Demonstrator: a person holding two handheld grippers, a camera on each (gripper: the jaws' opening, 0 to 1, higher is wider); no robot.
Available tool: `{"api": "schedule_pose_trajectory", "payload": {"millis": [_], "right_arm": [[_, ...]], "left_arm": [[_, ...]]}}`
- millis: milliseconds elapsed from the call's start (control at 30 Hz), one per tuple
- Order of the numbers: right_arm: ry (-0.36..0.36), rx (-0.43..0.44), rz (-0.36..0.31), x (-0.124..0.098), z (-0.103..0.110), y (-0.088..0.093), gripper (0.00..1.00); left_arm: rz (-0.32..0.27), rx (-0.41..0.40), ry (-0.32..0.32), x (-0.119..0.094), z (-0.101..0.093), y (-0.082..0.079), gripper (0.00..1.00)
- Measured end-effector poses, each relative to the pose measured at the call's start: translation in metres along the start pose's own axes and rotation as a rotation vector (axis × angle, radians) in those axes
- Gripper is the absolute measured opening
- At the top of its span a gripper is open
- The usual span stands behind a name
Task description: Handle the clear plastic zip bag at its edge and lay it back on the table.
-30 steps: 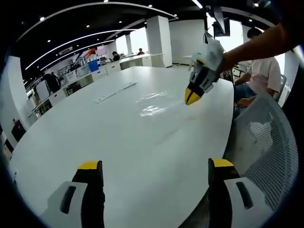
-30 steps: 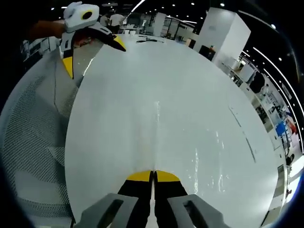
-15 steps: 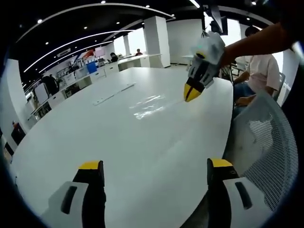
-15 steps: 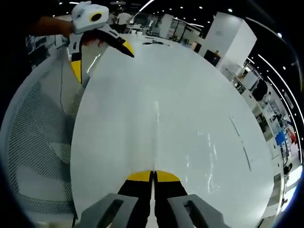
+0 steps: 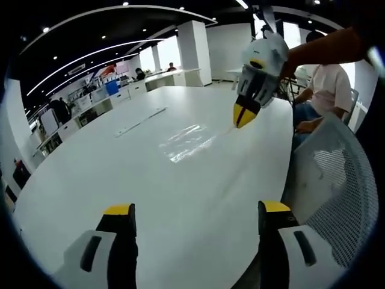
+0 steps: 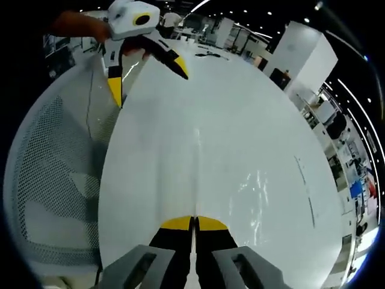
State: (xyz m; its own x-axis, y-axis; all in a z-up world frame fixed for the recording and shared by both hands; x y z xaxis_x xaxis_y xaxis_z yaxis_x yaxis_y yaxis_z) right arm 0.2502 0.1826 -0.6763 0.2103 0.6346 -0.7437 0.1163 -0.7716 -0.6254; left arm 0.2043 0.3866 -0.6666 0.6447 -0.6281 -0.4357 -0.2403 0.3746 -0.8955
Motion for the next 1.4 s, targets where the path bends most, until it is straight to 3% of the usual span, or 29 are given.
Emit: {"api": "schedule_pose_trajectory", "payload": {"millis": [633,967,1400], "right_arm": [[-0.057,-0.033,0.006,-0.004,0.014,-0.008,0.00],[-0.090,-0.031,0.004,-0.003,0.022,-0.014,0.00],[-0.134,-0.039,0.009,0.000,0.033,-0.022,0.00]], "left_arm": [[0.008,0.061,0.041,0.009,-0.007,-0.001,0.69],[0.014,0.134,0.067,0.012,-0.012,-0.007,0.58],[0.029,0.259,0.132,0.019,-0.024,-0.010,0.35]]}}
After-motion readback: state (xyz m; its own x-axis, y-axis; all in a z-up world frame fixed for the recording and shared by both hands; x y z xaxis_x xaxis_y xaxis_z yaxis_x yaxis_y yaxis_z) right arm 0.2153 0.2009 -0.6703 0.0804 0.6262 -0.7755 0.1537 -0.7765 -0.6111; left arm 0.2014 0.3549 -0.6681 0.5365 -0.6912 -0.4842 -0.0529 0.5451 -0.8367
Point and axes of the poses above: the point that each gripper's makers call its tool centre point, and the gripper's own axes: x roughly forward along the fingers, z roughly to its left, y roughly out of its underside, the point moved 3 cm from there along -x, roughly backward along the fingers, and after that the axes turned 10 degrees about -z, right-handed, at the moved point
